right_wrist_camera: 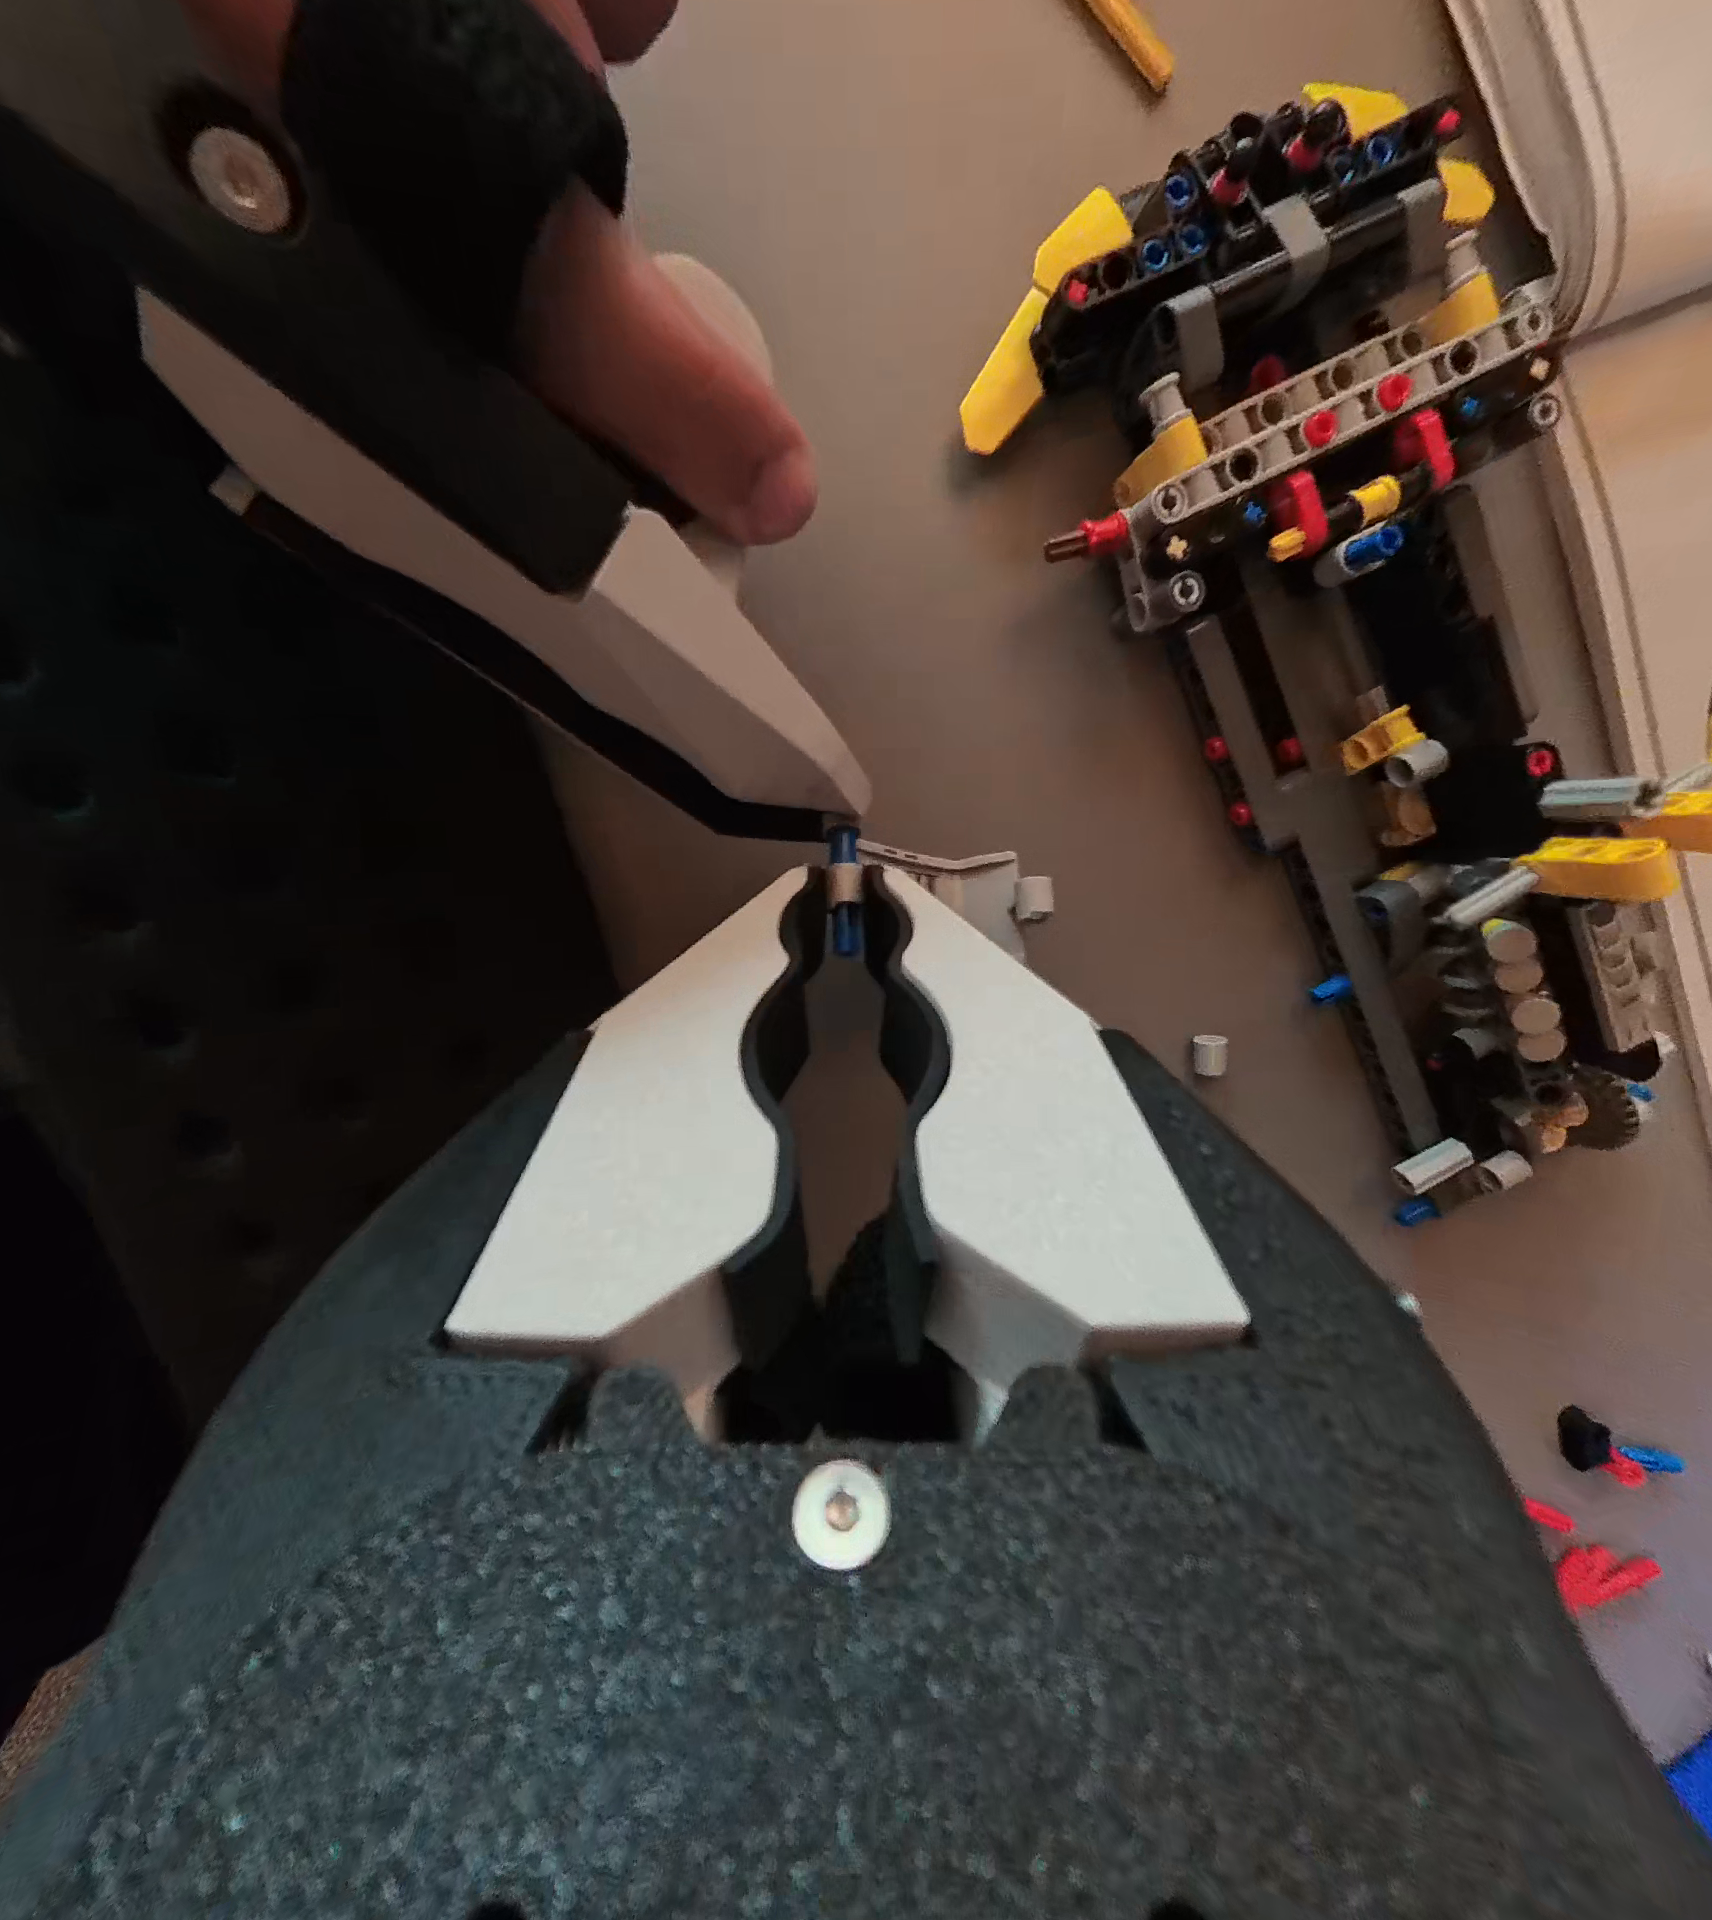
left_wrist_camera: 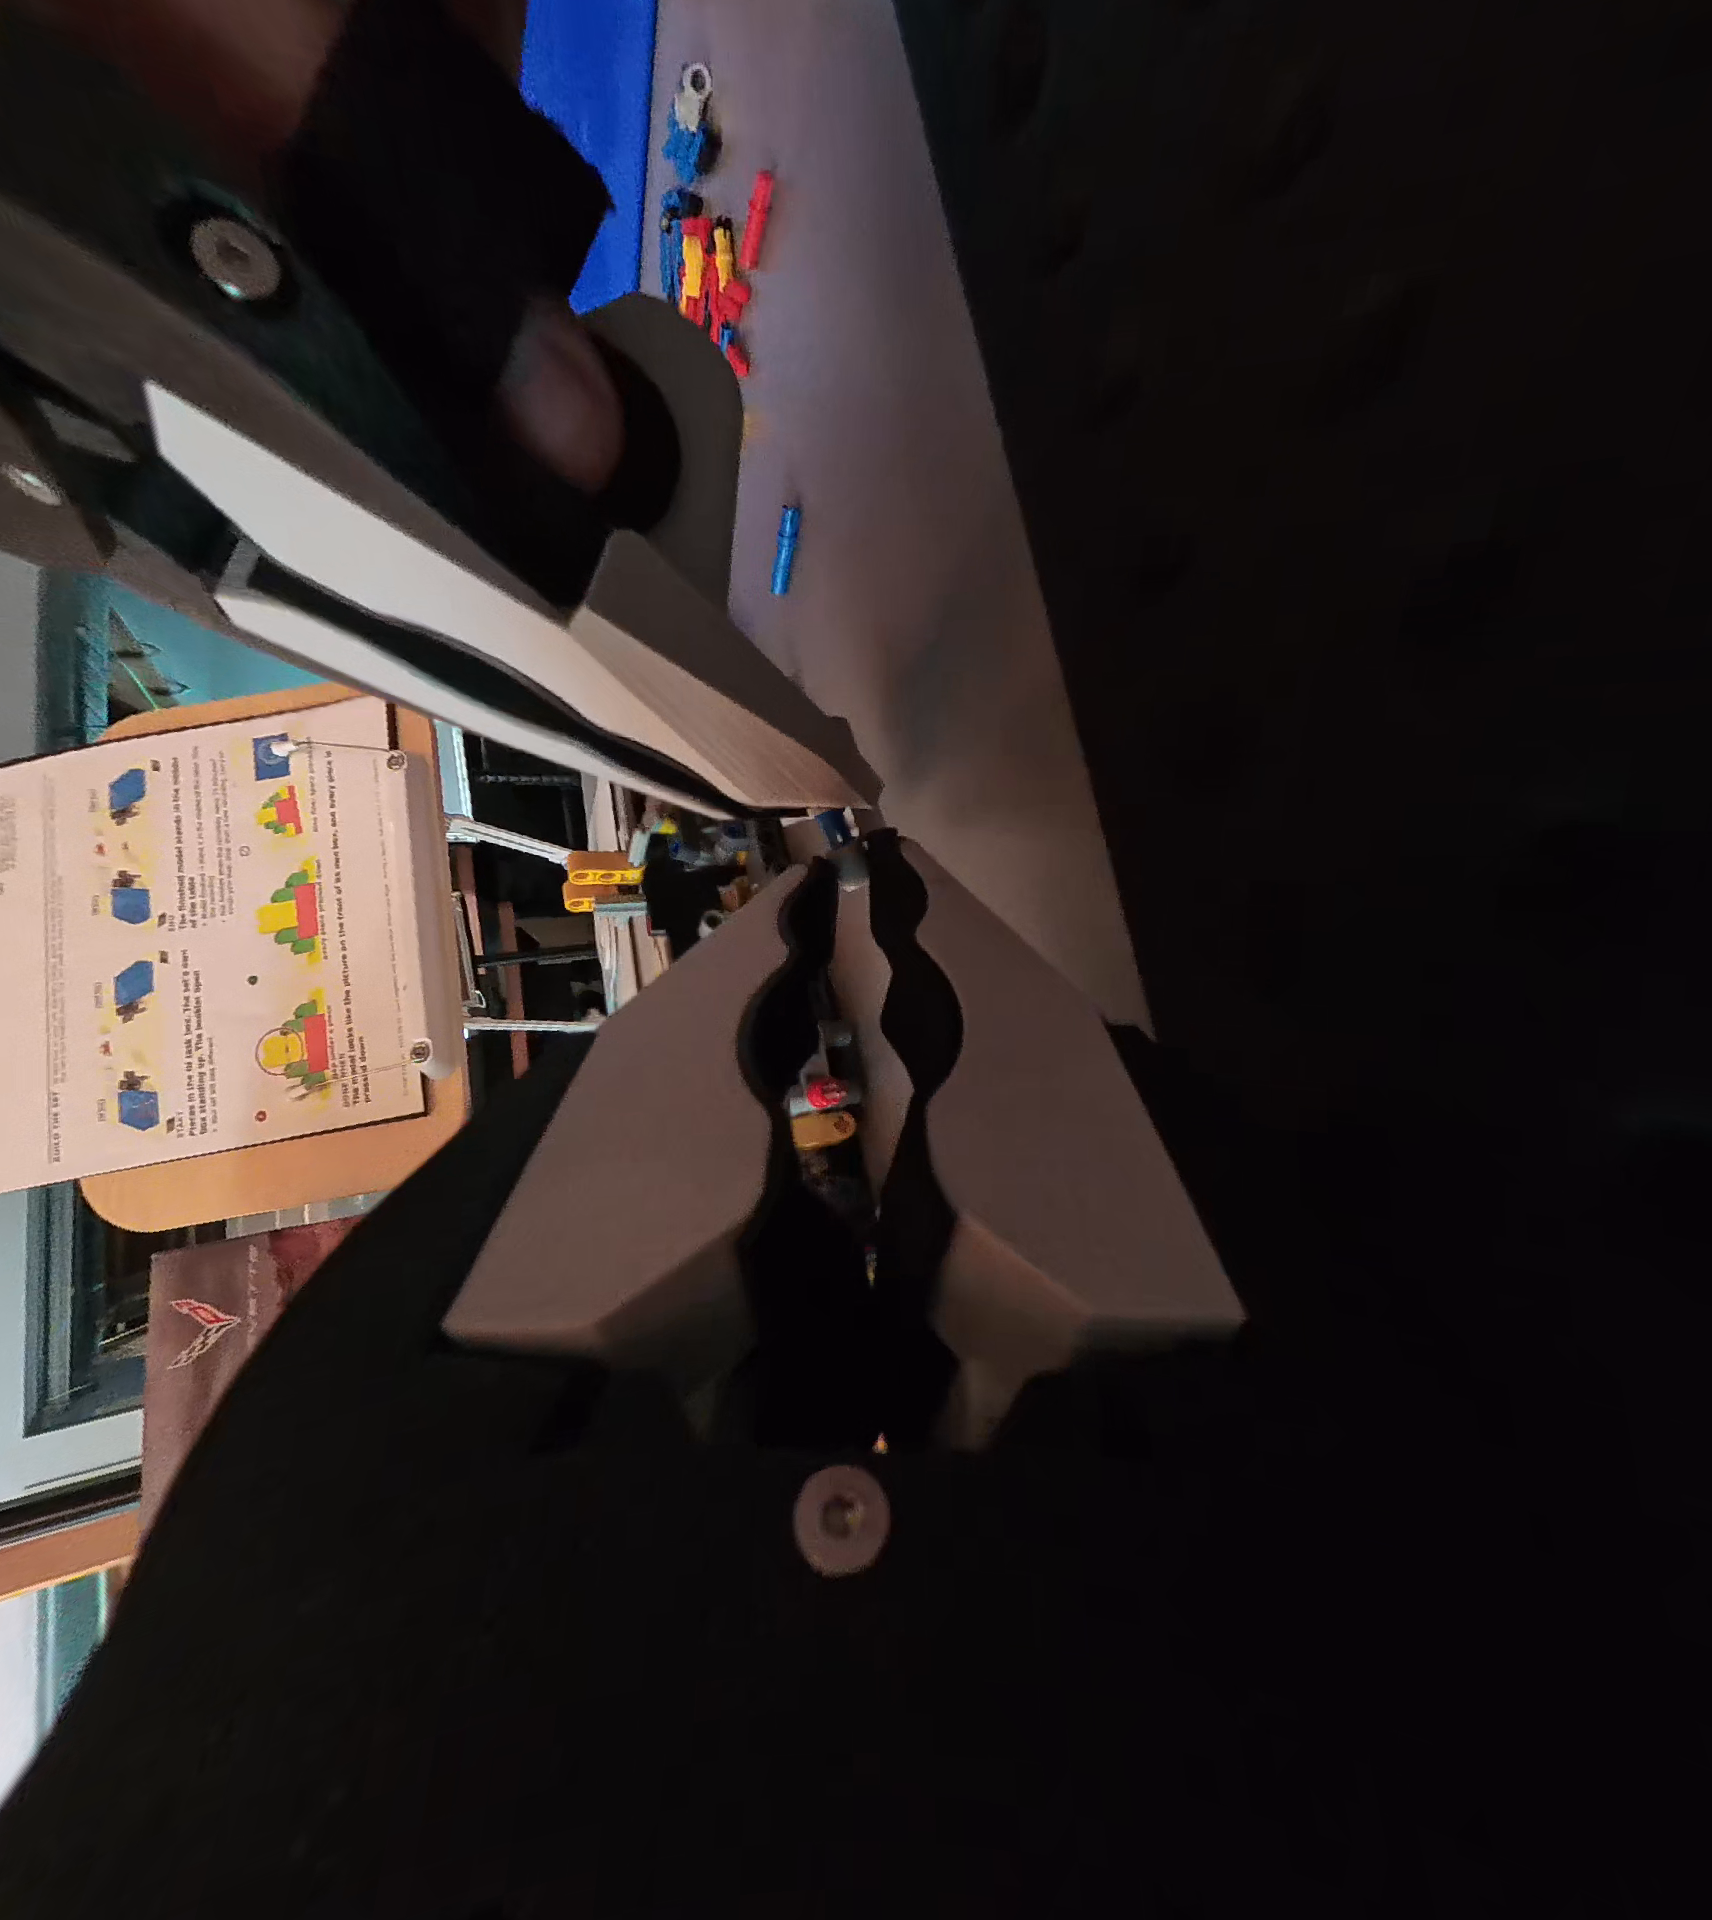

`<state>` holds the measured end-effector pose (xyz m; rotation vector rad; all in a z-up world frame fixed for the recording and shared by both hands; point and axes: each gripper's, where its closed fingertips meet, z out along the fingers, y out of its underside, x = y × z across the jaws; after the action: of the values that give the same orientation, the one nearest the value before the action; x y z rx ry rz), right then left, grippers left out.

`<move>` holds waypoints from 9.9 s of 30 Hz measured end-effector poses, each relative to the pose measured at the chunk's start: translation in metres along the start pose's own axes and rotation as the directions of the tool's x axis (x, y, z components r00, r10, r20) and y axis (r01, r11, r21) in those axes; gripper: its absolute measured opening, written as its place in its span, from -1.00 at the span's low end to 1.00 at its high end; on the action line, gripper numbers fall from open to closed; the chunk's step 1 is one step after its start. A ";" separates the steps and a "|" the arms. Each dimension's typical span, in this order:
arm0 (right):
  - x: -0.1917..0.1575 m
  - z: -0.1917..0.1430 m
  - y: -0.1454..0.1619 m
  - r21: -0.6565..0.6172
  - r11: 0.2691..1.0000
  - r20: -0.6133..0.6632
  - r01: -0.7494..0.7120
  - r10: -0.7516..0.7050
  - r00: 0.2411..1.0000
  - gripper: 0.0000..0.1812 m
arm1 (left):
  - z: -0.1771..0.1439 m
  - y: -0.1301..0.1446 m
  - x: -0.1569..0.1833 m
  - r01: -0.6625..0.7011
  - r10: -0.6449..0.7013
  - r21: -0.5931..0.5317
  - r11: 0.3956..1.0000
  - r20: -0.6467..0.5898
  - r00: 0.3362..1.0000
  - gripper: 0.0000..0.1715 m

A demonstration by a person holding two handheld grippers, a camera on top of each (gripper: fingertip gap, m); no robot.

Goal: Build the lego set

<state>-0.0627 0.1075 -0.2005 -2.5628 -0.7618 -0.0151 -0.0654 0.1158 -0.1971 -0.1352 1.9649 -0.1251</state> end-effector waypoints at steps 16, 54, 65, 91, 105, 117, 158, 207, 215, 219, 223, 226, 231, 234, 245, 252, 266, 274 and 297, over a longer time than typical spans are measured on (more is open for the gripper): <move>-0.005 0.003 -0.004 0.076 0.997 0.212 -0.013 -0.003 0.977 -0.93 | -0.007 -0.001 0.001 0.422 -0.396 0.094 0.902 -0.212 0.893 -0.95; -0.007 -0.047 -0.065 0.552 0.623 0.573 -0.554 0.199 0.795 -0.78 | -0.050 0.007 -0.049 0.318 -0.322 0.081 0.945 0.041 0.946 -0.96; -0.016 -0.063 -0.068 0.543 0.532 0.706 -0.650 0.130 0.696 -0.88 | -0.057 -0.008 -0.061 0.286 -0.298 0.130 0.949 0.083 0.951 -0.96; -0.044 -0.136 -0.066 0.216 0.500 0.952 -0.838 -0.300 0.066 -0.92 | -0.089 -0.063 -0.104 0.503 -0.608 0.581 0.640 -0.018 0.794 -0.94; -0.038 -0.127 -0.067 0.215 0.492 0.960 -0.844 -0.266 0.090 -0.93 | -0.085 -0.055 -0.101 0.528 -0.618 0.546 0.650 -0.024 0.786 -0.94; -0.041 -0.126 -0.067 0.243 0.503 0.956 -0.830 -0.268 0.118 -0.93 | -0.084 -0.056 -0.096 0.596 -0.652 0.543 0.592 -0.112 0.750 -0.94; -0.015 0.021 -0.011 0.432 0.870 -0.052 0.236 -0.238 0.970 -0.86 | -0.059 0.005 -0.037 0.959 -0.736 0.152 0.240 -0.615 0.282 -0.95; -0.035 -0.041 -0.053 0.696 0.710 0.309 -0.106 -0.162 0.937 -0.93 | -0.067 -0.014 -0.030 0.867 -0.650 0.306 0.393 -0.574 0.498 -0.94; -0.024 -0.071 -0.070 0.738 0.568 0.490 -0.365 -0.079 0.868 -0.93 | -0.073 -0.017 -0.069 0.886 -0.712 0.422 0.191 -0.562 0.421 -0.94; -0.012 -0.079 -0.080 0.745 0.488 0.532 -0.455 -0.024 0.846 -0.93 | -0.071 -0.009 -0.085 0.900 -0.753 0.429 0.077 -0.567 0.335 -0.95; 0.006 -0.078 -0.088 0.747 0.415 0.538 -0.520 0.083 0.839 -0.92 | -0.062 0.005 -0.095 0.915 -0.799 0.403 -0.014 -0.555 0.233 -0.94; 0.012 -0.074 -0.090 0.734 0.387 0.552 -0.558 0.140 0.822 -0.93 | -0.059 0.011 -0.097 0.927 -0.798 0.368 -0.067 -0.578 0.172 -0.94; 0.014 -0.075 -0.090 0.719 0.367 0.585 -0.589 0.136 0.799 -0.93 | -0.059 0.012 -0.099 0.925 -0.806 0.376 -0.059 -0.564 0.178 -0.94; 0.014 -0.075 -0.090 0.713 0.363 0.597 -0.601 0.135 0.790 -0.93 | -0.059 0.013 -0.099 0.925 -0.810 0.377 -0.053 -0.558 0.181 -0.94; 0.014 -0.075 -0.090 0.722 0.369 0.582 -0.585 0.133 0.802 -0.93 | -0.060 0.013 -0.098 0.925 -0.805 0.376 -0.048 -0.562 0.187 -0.94; 0.019 -0.077 -0.092 0.836 0.404 0.328 -0.370 0.173 0.929 -0.93 | -0.061 0.020 -0.103 0.929 -0.779 0.334 -0.159 -0.621 0.090 -0.94; 0.060 -0.061 -0.080 0.610 0.767 -0.601 0.198 0.285 0.746 -0.93 | -0.026 0.041 -0.108 0.843 -0.706 0.141 -0.519 -0.627 -0.329 -0.95; 0.062 -0.058 -0.080 0.600 0.778 -0.602 0.186 0.286 0.746 -0.93 | -0.018 0.043 -0.104 0.829 -0.701 0.124 -0.545 -0.610 -0.370 -0.95; 0.078 -0.065 -0.065 0.606 0.787 -0.614 0.118 0.368 0.698 -0.94 | 0.000 0.029 -0.111 0.796 -0.714 0.171 -0.580 -0.578 -0.396 -0.95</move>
<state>-0.0232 0.1672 -0.1035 -1.7369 -0.1986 -0.5916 -0.0236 0.1611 -0.1004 -1.5432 0.9930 -2.1187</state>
